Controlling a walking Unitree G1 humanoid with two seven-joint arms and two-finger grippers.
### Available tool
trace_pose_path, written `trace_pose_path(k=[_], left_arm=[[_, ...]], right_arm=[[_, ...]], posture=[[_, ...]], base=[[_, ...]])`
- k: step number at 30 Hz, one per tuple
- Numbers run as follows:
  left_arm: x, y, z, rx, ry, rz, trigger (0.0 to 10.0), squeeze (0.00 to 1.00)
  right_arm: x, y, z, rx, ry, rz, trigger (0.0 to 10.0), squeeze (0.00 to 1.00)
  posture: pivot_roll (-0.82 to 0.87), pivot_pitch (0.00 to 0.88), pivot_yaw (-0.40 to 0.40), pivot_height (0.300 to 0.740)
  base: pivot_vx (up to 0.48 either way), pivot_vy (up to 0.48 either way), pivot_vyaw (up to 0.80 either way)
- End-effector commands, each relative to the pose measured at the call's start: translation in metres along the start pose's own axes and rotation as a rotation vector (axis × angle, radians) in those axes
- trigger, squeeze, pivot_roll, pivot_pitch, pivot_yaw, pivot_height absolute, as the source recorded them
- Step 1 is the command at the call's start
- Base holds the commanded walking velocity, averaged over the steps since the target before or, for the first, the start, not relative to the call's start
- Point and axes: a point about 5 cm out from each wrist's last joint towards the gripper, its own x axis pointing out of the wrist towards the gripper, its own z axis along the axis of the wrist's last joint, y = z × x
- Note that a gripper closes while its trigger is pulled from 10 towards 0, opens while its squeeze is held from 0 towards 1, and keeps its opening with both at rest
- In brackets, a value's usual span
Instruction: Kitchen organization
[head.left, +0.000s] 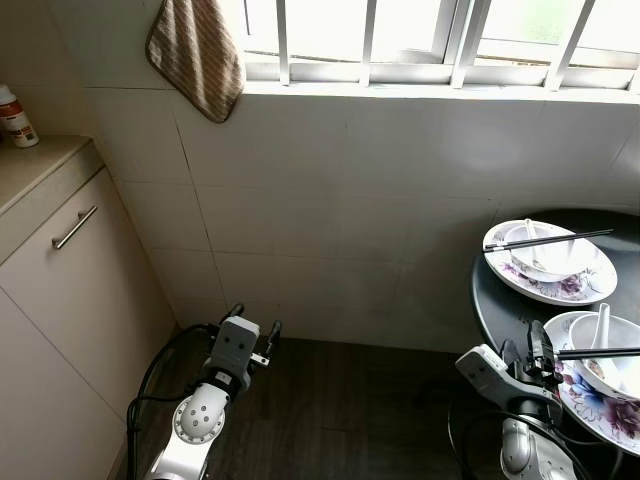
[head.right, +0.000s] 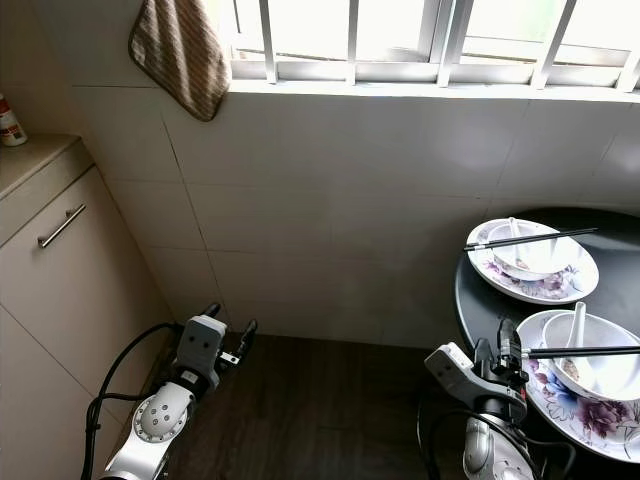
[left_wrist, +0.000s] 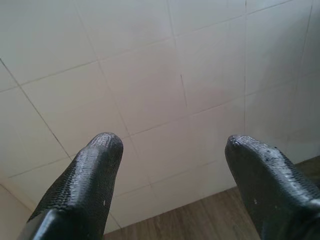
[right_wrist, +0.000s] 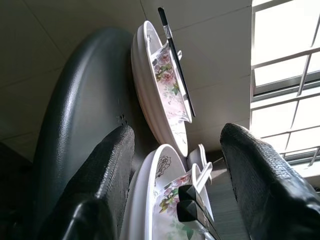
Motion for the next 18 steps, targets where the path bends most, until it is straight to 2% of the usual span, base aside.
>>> trace_pose_path(k=[1, 11, 18], left_arm=[[0.002, 0.001, 0.001, 0.0, -0.006, 0.002, 10.0, 0.0], [0.003, 0.001, 0.0, -0.002, -0.003, 0.0, 10.0, 0.0], [0.004, 0.001, 0.001, -0.001, -0.001, -0.003, 10.0, 0.0]], right_arm=[[0.002, -0.004, -0.005, -0.006, 0.024, -0.006, 10.0, 0.0], [0.006, -0.01, -0.015, -0.004, 0.057, -0.01, 10.0, 0.0], [0.008, -0.011, -0.016, 0.002, 0.041, 0.011, 10.0, 0.0]], posture=[[-0.01, 0.0, 0.011, 0.74], [-0.02, 0.0, 0.01, 0.74], [-0.02, 0.0, 0.011, 0.74]], base=[[0.0, 0.0, 0.0], [0.0, 0.0, 0.0], [0.0, 0.0, 0.0]])
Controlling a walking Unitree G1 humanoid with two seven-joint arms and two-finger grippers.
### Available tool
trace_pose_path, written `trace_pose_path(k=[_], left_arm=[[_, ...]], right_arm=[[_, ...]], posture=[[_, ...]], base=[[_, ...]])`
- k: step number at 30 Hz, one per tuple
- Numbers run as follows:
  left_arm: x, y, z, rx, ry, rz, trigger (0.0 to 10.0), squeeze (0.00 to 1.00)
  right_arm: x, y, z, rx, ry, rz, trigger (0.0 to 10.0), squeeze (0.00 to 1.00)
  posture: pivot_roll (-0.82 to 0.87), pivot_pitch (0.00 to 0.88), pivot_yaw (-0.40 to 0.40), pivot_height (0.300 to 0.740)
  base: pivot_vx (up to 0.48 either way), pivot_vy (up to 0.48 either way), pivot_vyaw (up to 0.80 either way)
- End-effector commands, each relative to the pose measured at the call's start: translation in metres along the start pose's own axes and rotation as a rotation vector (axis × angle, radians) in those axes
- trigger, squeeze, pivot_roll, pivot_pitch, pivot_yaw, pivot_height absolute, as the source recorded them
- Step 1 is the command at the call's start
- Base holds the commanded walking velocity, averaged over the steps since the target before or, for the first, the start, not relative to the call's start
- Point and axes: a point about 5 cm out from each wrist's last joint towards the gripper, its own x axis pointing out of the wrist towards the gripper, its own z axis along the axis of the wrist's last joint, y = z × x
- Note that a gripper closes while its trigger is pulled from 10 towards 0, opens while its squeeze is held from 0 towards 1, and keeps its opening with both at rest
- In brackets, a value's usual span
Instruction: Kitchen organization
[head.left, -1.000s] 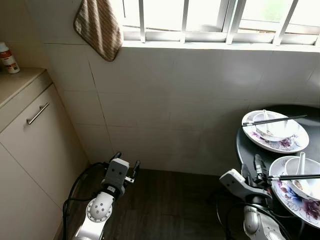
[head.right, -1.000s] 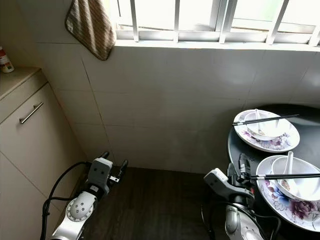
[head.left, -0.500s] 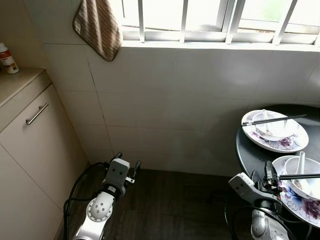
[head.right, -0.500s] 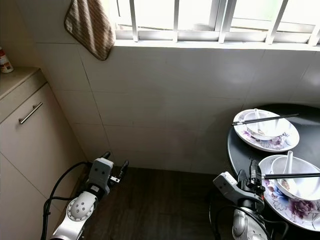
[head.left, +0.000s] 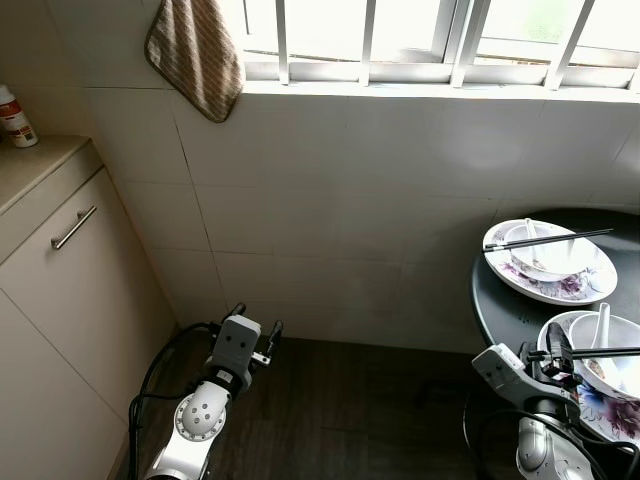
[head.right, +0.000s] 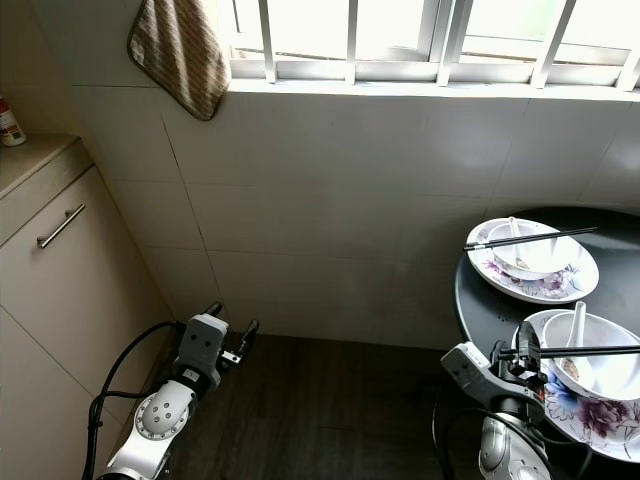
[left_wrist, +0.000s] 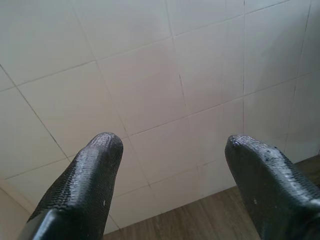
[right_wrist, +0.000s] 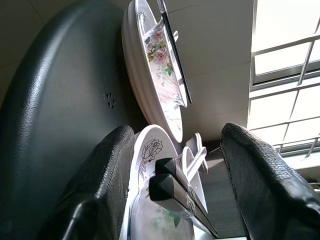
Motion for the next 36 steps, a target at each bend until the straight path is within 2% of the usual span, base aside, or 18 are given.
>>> trace_pose_path(k=[1, 6, 17, 36], left_arm=[[0.001, 0.001, 0.0, -0.001, 0.001, 0.001, 10.0, 0.0], [0.002, 0.0, 0.0, -0.002, 0.002, 0.002, 10.0, 0.0], [0.003, -0.001, 0.0, -0.006, 0.0, 0.002, 10.0, 0.0], [0.004, -0.002, -0.001, -0.014, 0.005, -0.002, 10.0, 0.0]], right_arm=[[0.003, -0.002, -0.002, 0.012, 0.003, 0.009, 10.0, 0.0], [0.01, -0.005, -0.008, 0.009, 0.018, 0.011, 10.0, 0.0], [0.014, -0.012, -0.006, -0.007, -0.002, -0.031, 10.0, 0.0], [0.01, -0.015, -0.006, -0.036, 0.005, -0.049, 10.0, 0.0]], posture=[[-0.02, 0.0, 0.011, 0.74], [-0.02, 0.0, 0.006, 0.74], [-0.02, 0.0, 0.003, 0.74], [-0.03, 0.0, -0.004, 0.74]], base=[[0.0, 0.0, 0.0], [0.0, 0.0, 0.0], [0.0, 0.0, 0.0], [0.0, 0.0, 0.0]])
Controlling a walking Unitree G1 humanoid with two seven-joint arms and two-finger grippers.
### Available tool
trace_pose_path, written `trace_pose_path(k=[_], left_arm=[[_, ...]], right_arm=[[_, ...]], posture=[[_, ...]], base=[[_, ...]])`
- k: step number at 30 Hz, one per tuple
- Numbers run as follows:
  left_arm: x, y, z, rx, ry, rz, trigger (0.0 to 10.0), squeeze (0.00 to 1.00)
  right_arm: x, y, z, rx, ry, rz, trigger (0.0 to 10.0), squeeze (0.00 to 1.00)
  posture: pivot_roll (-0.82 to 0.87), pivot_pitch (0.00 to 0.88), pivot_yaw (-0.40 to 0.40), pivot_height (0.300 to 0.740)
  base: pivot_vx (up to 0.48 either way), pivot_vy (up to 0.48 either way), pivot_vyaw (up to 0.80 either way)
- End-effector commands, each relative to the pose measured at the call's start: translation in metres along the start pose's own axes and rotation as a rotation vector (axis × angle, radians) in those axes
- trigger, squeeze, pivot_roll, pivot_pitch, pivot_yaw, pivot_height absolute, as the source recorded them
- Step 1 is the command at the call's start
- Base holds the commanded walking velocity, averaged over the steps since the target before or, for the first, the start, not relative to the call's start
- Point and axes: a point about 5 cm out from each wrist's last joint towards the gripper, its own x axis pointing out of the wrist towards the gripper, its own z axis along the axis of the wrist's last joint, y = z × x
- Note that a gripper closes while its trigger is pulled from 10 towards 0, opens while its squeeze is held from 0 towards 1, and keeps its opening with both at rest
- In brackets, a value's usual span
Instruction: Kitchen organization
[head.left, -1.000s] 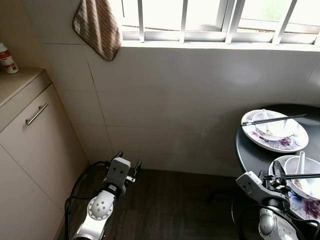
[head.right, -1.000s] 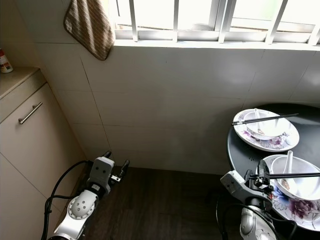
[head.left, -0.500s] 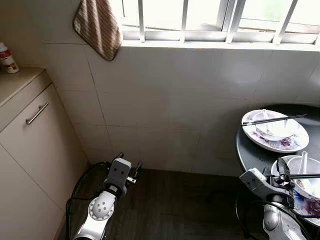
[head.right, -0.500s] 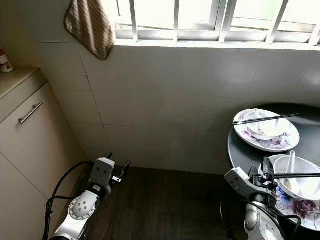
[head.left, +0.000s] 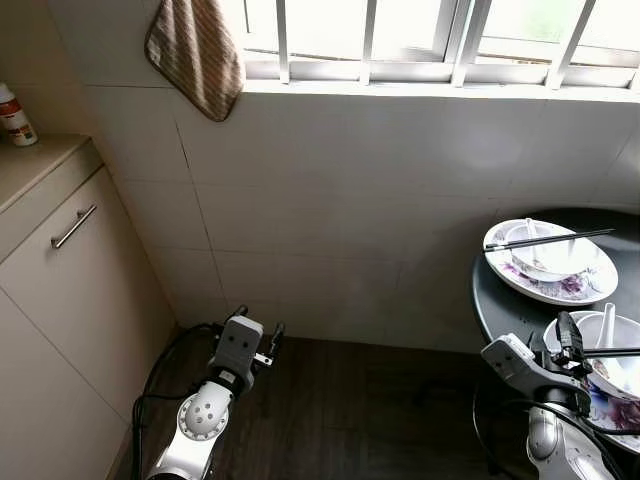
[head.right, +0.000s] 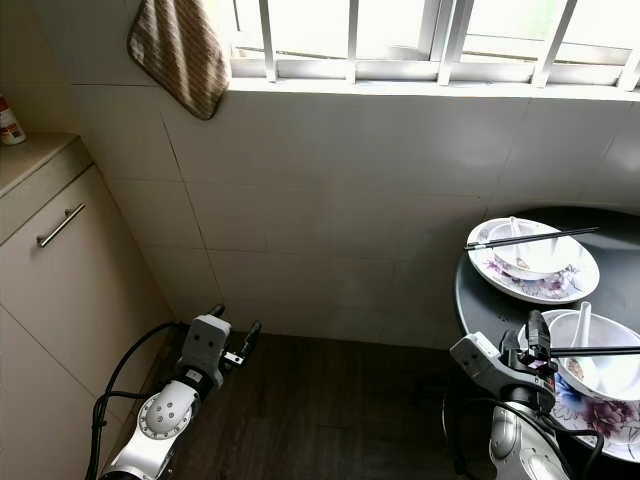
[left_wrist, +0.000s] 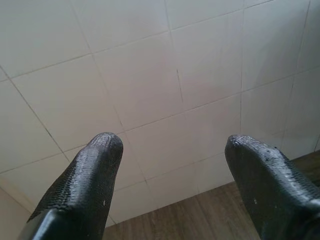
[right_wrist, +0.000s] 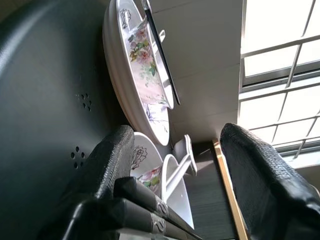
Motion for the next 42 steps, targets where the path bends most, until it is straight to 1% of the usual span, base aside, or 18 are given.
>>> trace_pose_path(k=[1, 6, 12, 16, 18, 19, 20, 21, 22, 31, 42], left_arm=[[0.003, 0.001, 0.002, -0.003, -0.011, 0.004, 10.0, 0.0], [0.003, 0.0, 0.003, -0.007, -0.011, 0.004, 10.0, 0.0], [0.004, 0.0, 0.003, -0.01, -0.012, 0.003, 10.0, 0.0], [0.005, 0.0, 0.003, -0.011, -0.012, 0.004, 10.0, 0.0], [0.006, 0.0, 0.003, -0.012, -0.012, 0.005, 10.0, 0.0], [0.006, 0.0, 0.003, -0.012, -0.012, 0.005, 10.0, 0.0], [0.006, 0.0, 0.004, -0.012, -0.012, 0.005, 10.0, 0.0], [0.006, 0.0, 0.004, -0.012, -0.011, 0.005, 10.0, 0.0], [0.007, 0.0, 0.004, -0.012, -0.011, 0.005, 10.0, 0.0], [0.008, 0.0, 0.004, -0.011, -0.01, 0.005, 10.0, 0.0], [0.009, 0.0, 0.004, -0.013, -0.01, 0.006, 10.0, 0.0]], right_arm=[[-0.001, -0.003, -0.002, -0.014, 0.004, -0.009, 10.0, 0.0], [-0.001, -0.005, -0.007, -0.035, 0.014, -0.017, 10.0, 0.0], [0.0, -0.009, -0.011, -0.038, 0.034, -0.025, 10.0, 0.0], [0.0, -0.007, -0.016, -0.028, 0.062, -0.007, 10.0, 0.0], [0.0, -0.004, -0.019, 0.005, 0.091, 0.02, 8.8, 0.0], [0.0, -0.004, -0.019, 0.005, 0.091, 0.02, 8.8, 0.0], [0.0, -0.004, -0.02, 0.017, 0.1, 0.028, 7.2, 0.0], [0.001, -0.003, -0.021, 0.023, 0.106, 0.033, 4.6, 0.0], [0.002, -0.004, -0.021, 0.025, 0.108, 0.034, 0.0, 0.0], [0.004, -0.004, -0.021, 0.023, 0.106, 0.036, 0.0, 0.0], [0.004, -0.003, -0.014, -0.02, 0.06, 0.037, 0.0, 0.0]], posture=[[-0.03, 0.0, -0.005, 0.74], [-0.04, 0.0, -0.006, 0.74], [-0.04, 0.0, -0.008, 0.74], [-0.04, 0.0, -0.009, 0.74], [-0.04, 0.0, -0.009, 0.74], [-0.04, 0.0, -0.009, 0.74], [-0.04, 0.0, -0.009, 0.74], [-0.05, 0.0, -0.008, 0.74], [-0.05, 0.0, -0.008, 0.74], [-0.05, 0.0, -0.007, 0.74], [-0.05, 0.0, -0.01, 0.74]], base=[[0.0, 0.0, 0.0], [0.0, 0.0, 0.0], [0.0, 0.0, 0.0], [0.0, 0.0, 0.0], [0.0, 0.0, 0.0], [0.0, 0.0, 0.0], [0.0, 0.0, 0.0], [0.0, 0.0, 0.0], [0.0, 0.0, 0.0], [0.0, 0.0, 0.0], [0.0, 0.0, 0.0]])
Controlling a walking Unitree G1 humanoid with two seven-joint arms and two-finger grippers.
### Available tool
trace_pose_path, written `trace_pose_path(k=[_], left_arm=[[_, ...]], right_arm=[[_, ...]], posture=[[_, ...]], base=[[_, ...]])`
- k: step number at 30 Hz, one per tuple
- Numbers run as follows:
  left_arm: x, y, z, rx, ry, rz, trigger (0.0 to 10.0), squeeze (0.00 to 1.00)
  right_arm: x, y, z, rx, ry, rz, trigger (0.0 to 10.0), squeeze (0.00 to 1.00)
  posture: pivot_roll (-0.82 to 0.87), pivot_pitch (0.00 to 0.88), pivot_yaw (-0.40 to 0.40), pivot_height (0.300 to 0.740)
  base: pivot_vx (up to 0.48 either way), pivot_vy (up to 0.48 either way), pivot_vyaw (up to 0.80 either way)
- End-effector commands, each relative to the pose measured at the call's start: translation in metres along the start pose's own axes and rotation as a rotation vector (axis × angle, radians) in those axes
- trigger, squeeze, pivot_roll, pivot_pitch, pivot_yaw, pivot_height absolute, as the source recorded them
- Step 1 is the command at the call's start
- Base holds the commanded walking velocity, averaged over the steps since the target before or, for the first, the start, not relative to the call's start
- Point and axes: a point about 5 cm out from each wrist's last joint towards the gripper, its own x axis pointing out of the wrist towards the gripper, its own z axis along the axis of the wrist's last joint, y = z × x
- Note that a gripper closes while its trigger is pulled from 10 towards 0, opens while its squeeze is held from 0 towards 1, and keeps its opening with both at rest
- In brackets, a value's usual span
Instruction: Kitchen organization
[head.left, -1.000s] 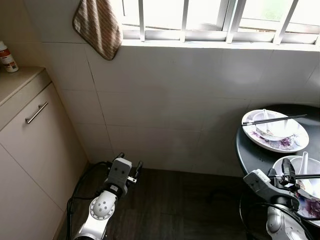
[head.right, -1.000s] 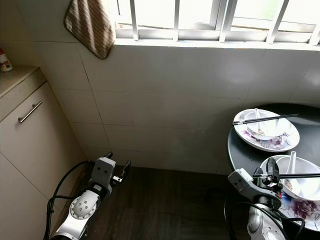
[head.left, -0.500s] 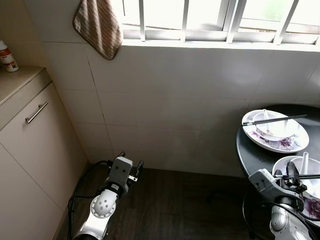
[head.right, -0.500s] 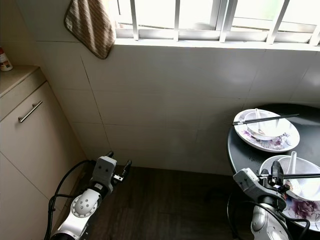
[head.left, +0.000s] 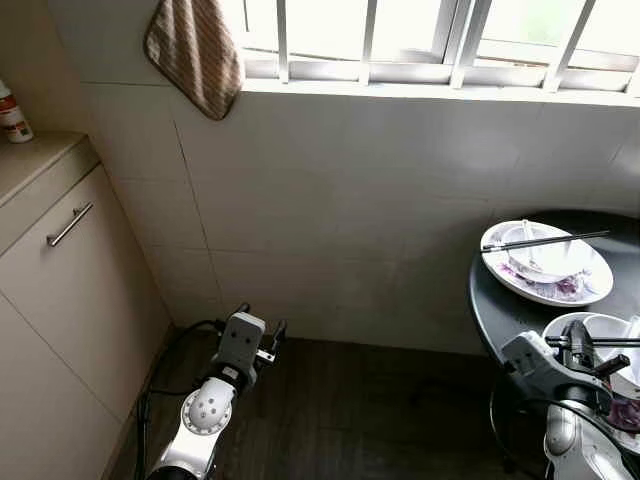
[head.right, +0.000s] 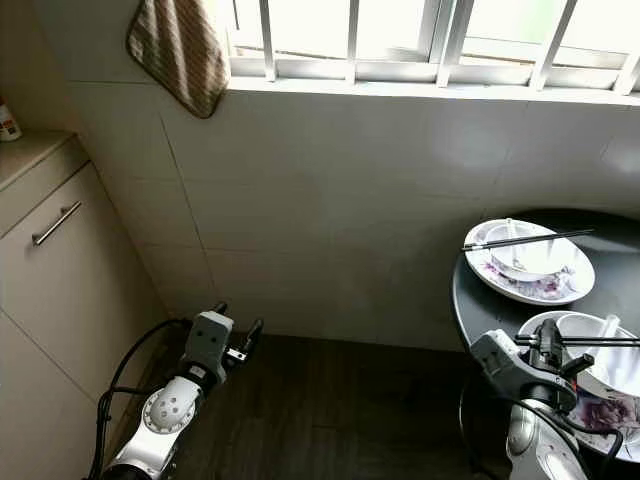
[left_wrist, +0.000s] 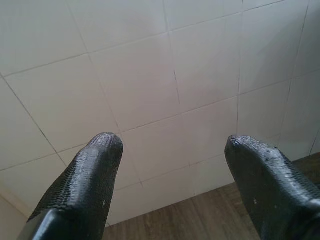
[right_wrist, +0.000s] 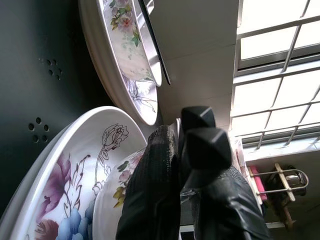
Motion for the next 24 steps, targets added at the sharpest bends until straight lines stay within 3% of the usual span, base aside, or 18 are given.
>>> trace_pose_path(k=[1, 6, 8, 13, 20, 23, 24], left_arm=[[0.003, 0.001, 0.003, -0.004, -0.013, 0.006, 10.0, 0.0], [0.003, 0.0, 0.003, -0.007, -0.013, 0.008, 10.0, 0.0], [0.003, 0.0, 0.003, -0.007, -0.013, 0.009, 10.0, 0.0], [0.003, 0.0, 0.003, -0.011, -0.013, 0.008, 10.0, 0.0], [0.003, 0.0, 0.002, -0.016, -0.013, 0.01, 10.0, 0.0], [0.003, 0.001, 0.003, -0.017, -0.014, 0.011, 10.0, 0.0], [0.003, 0.001, 0.003, -0.016, -0.015, 0.011, 10.0, 0.0]], right_arm=[[-0.004, 0.006, 0.0, -0.014, -0.003, 0.034, 0.0, 0.0], [-0.004, 0.004, 0.005, -0.09, -0.063, 0.013, 0.0, 0.0], [-0.005, -0.001, 0.011, -0.197, -0.129, -0.049, 0.0, 0.0], [-0.003, -0.013, 0.021, -0.316, -0.215, -0.177, 0.0, 0.0], [-0.003, -0.024, 0.034, -0.302, -0.27, -0.271, 0.0, 0.0], [-0.002, -0.026, 0.04, -0.27, -0.284, -0.266, 0.0, 0.0], [-0.001, -0.023, 0.046, -0.212, -0.309, -0.212, 0.0, 0.0]], posture=[[-0.05, 0.0, -0.011, 0.74], [-0.04, 0.0, -0.013, 0.74], [-0.04, 0.0, -0.014, 0.74], [-0.05, 0.0, -0.012, 0.74], [-0.05, 0.0, -0.014, 0.74], [-0.05, 0.0, -0.01, 0.74], [-0.05, 0.0, -0.008, 0.74]], base=[[0.0, 0.0, 0.0], [0.0, 0.0, 0.0], [0.0, 0.0, 0.0], [0.0, 0.0, 0.0], [0.0, 0.0, 0.0], [0.0, 0.0, 0.0], [0.0, 0.0, 0.0]])
